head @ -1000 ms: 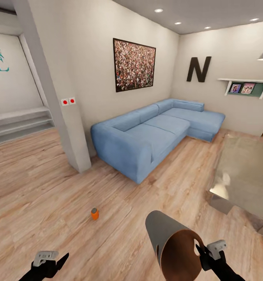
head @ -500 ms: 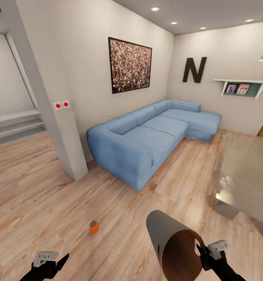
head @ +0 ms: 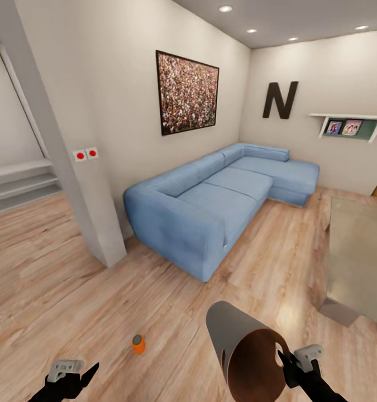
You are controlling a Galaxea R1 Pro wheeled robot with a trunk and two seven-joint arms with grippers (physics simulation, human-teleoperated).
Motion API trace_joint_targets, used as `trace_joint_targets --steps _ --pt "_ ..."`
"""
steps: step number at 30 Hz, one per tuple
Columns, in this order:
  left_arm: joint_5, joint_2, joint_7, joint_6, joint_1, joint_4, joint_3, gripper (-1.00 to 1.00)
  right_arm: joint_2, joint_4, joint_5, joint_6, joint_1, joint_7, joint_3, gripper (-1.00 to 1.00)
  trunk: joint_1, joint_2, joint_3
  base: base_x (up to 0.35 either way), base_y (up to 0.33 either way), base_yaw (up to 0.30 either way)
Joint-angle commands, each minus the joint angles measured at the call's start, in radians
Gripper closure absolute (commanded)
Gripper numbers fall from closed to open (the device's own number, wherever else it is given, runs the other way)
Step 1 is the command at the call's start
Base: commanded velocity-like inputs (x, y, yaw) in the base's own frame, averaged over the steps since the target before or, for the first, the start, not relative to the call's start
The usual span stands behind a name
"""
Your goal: Put the three can of soda from the living room inside the tash can in the kitchen.
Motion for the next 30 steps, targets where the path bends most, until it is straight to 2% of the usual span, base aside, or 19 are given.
trace_joint_targets --steps 1,8,18,30 --pt "-0.001 0.000 0.001 0.000 0.000 0.000 0.000 -1.00 0.002 -0.002 -0.009 0.002 -0.001 0.010 -0.002 1.00 0.000 0.000 0.000 0.296 0.197 -0.215" --pt "0.000 0.000 0.004 0.000 0.000 0.002 0.000 -1.00 0.005 -0.002 -0.015 0.000 -0.001 0.014 -0.004 1.00 0.000 0.000 0.000 0.296 0.197 -0.237" --pt "0.000 -0.001 0.008 -0.001 0.000 0.013 0.001 -1.00 0.004 -0.002 -0.053 -0.001 -0.001 0.019 -0.006 1.00 0.000 0.000 0.001 0.296 0.193 -0.249" --pt "0.000 -0.001 0.008 -0.002 0.000 0.014 0.001 -1.00 0.005 -0.003 -0.056 0.003 -0.001 0.012 -0.005 1.00 0.000 0.000 0.005 0.297 0.182 -0.247"
